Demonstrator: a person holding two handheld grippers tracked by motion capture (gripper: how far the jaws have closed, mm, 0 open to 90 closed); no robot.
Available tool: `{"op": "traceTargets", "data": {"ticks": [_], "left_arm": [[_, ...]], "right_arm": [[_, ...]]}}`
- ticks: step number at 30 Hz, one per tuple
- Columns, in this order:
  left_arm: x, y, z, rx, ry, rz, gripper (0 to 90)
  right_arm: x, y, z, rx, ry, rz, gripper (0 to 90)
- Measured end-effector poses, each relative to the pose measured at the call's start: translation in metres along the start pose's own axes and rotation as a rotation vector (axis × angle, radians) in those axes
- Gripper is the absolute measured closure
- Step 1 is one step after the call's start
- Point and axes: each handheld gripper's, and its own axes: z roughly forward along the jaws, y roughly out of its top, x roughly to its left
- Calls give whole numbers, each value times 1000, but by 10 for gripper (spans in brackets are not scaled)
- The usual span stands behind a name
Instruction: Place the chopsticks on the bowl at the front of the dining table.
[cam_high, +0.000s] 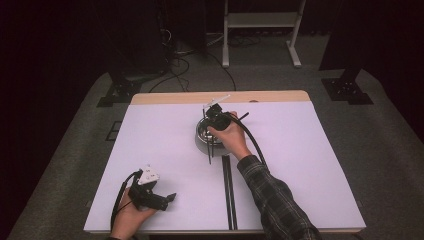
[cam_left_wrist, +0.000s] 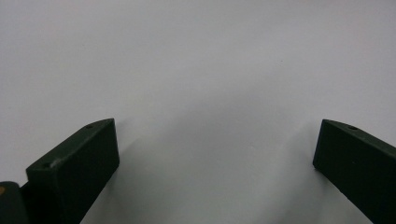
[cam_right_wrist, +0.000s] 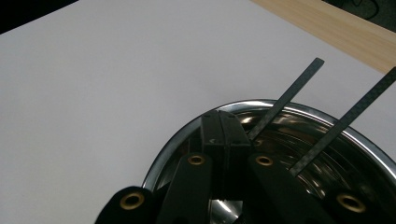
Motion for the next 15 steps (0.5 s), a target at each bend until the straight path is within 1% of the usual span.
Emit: {"op": "traceTargets", "data": {"ticks": [10,15], "left_arm": [[0,0,0,0,0,0,0],[0,0,0,0,0,0,0]], "right_arm": [[-5,-1,-4,3,-20,6,896],[-6,-2,-6,2,-22,7,896]]}}
